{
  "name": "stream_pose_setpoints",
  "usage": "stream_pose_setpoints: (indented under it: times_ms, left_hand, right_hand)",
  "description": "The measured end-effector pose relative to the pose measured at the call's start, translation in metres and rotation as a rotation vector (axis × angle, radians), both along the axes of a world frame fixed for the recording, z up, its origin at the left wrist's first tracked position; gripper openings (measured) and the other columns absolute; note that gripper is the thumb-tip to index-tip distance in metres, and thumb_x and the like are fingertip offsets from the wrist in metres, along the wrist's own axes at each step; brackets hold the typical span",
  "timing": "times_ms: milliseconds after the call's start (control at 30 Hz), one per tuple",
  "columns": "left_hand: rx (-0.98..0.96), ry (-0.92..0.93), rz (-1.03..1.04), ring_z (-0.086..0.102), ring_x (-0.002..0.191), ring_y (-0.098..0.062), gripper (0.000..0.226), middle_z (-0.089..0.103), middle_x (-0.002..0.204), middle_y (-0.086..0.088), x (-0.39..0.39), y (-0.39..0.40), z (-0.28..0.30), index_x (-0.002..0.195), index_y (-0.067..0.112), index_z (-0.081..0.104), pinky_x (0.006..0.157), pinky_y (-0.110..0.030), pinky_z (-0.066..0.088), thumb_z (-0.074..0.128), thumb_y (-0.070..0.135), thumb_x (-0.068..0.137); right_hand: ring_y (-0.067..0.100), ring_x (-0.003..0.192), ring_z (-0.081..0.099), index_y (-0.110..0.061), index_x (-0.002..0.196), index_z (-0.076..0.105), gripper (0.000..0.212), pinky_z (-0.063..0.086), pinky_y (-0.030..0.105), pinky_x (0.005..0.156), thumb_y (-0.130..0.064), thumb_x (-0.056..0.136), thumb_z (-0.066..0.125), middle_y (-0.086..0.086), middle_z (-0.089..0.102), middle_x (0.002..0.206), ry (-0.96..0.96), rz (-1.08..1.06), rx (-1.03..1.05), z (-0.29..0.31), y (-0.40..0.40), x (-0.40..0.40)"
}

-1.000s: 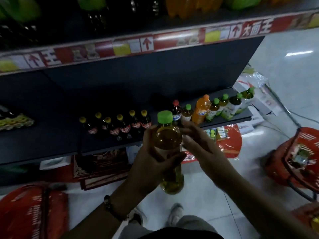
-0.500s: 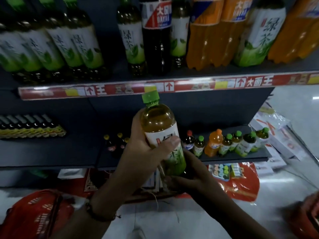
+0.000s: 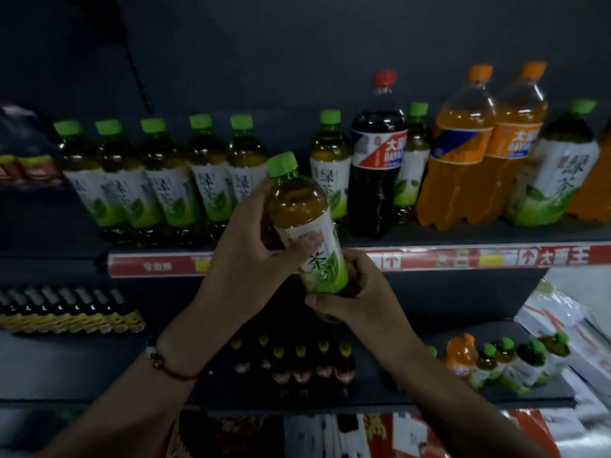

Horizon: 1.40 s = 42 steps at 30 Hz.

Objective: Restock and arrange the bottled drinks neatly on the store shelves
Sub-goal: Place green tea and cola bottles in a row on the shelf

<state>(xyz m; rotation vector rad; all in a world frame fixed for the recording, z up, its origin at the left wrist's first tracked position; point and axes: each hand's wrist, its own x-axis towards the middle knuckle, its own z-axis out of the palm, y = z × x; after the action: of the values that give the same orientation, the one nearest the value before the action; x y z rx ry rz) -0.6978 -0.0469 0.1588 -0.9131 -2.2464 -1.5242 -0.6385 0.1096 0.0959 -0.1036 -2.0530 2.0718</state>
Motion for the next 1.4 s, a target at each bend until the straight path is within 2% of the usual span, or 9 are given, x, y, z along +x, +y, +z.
stream_pose_setpoints:
  times_ms: [100, 167, 267, 467, 700, 833, 967, 1167, 1400]
  left_hand:
    - [-0.140, 0.159, 0.080, 0.052, 0.112, 0.004, 0.055, 0.056, 0.119, 0.024, -0.032, -0.016, 0.012, 0.125, 0.043, 0.045, 0.094, -0.024, 0.047, 0.075, 0.047, 0.080]
    - [-0.229, 0.275, 0.145, 0.042, 0.118, 0.001, 0.074, 0.050, 0.126, 0.017, -0.051, -0.023, 0.016, 0.140, 0.027, 0.043, 0.100, -0.022, 0.038, 0.072, 0.056, 0.078]
    - [-0.337, 0.460, 0.224, 0.038, 0.133, -0.017, 0.088, 0.052, 0.137, -0.003, -0.073, -0.025, 0.018, 0.143, 0.012, 0.042, 0.111, -0.035, 0.032, 0.065, 0.065, 0.077]
    - [-0.450, 0.681, 0.263, 0.028, 0.141, -0.031, 0.086, 0.048, 0.139, -0.011, -0.106, -0.016, 0.017, 0.137, 0.012, 0.045, 0.115, -0.049, 0.022, 0.055, 0.072, 0.076]
    - [-0.534, 0.663, 0.369, 0.011, 0.148, -0.034, 0.091, 0.034, 0.152, -0.013, -0.131, -0.005, 0.011, 0.146, 0.015, 0.039, 0.118, -0.054, 0.003, 0.041, 0.078, 0.079]
    - [-0.598, 0.636, 0.430, 0.011, 0.149, -0.038, 0.094, 0.034, 0.154, -0.014, -0.140, 0.003, 0.013, 0.147, 0.015, 0.037, 0.117, -0.062, 0.007, 0.037, 0.079, 0.079]
    - [-0.662, 0.697, 0.490, 0.016, 0.148, -0.041, 0.092, 0.034, 0.156, -0.016, -0.144, 0.012, 0.011, 0.147, 0.011, 0.040, 0.116, -0.063, 0.014, 0.033, 0.076, 0.083]
    - [-0.660, 0.720, 0.534, 0.015, 0.148, -0.043, 0.089, 0.036, 0.155, -0.018, -0.146, 0.020, 0.004, 0.148, 0.007, 0.037, 0.117, -0.062, 0.019, 0.038, 0.072, 0.087]
    - [-0.639, 0.665, 0.527, 0.010, 0.149, -0.043, 0.087, 0.036, 0.155, -0.018, -0.145, 0.024, 0.004, 0.149, 0.007, 0.033, 0.117, -0.062, 0.018, 0.043, 0.069, 0.089]
  right_hand:
    - [0.010, 0.095, 0.067, -0.028, 0.114, 0.056, 0.060, 0.059, 0.027, 0.071, -0.008, 0.065, 0.086, -0.003, 0.068, 0.105, 0.064, -0.042, 0.074, 0.011, -0.012, -0.032]
    - [0.000, 0.090, 0.065, -0.032, 0.110, 0.055, 0.060, 0.055, 0.017, 0.066, -0.010, 0.065, 0.087, -0.009, 0.068, 0.103, 0.092, -0.095, 0.156, 0.017, -0.019, -0.051]
    - [-0.005, 0.089, 0.064, -0.038, 0.107, 0.056, 0.058, 0.052, 0.011, 0.071, -0.017, 0.063, 0.088, -0.015, 0.069, 0.100, 0.155, -0.174, 0.318, 0.022, -0.026, -0.075]
    - [0.004, 0.098, 0.057, -0.026, 0.111, 0.064, 0.055, 0.050, 0.020, 0.082, -0.030, 0.062, 0.087, -0.011, 0.059, 0.107, 0.154, -0.338, 0.569, 0.016, -0.031, -0.109]
    - [0.006, 0.103, 0.057, -0.027, 0.123, 0.054, 0.061, 0.048, 0.022, 0.086, -0.031, 0.069, 0.083, -0.010, 0.061, 0.115, 0.113, -0.463, 0.763, 0.010, -0.031, -0.119]
    - [0.016, 0.119, 0.054, -0.027, 0.149, 0.022, 0.091, 0.050, 0.034, 0.095, -0.028, 0.076, 0.077, -0.002, 0.055, 0.132, 0.112, -0.503, 0.874, 0.006, -0.038, -0.120]
    - [0.018, 0.124, 0.050, -0.030, 0.153, 0.000, 0.102, 0.051, 0.035, 0.093, -0.035, 0.082, 0.072, -0.003, 0.041, 0.144, 0.098, -0.524, 0.913, 0.004, -0.041, -0.121]
    - [0.015, 0.121, 0.049, -0.021, 0.155, 0.006, 0.094, 0.049, 0.026, 0.087, -0.031, 0.086, 0.069, -0.003, 0.032, 0.144, 0.161, -0.540, 1.020, -0.004, -0.036, -0.120]
    - [0.014, 0.128, 0.042, -0.025, 0.153, 0.013, 0.087, 0.044, 0.026, 0.094, -0.024, 0.084, 0.066, -0.007, 0.033, 0.147, 0.142, -0.464, 1.074, -0.001, -0.033, -0.106]
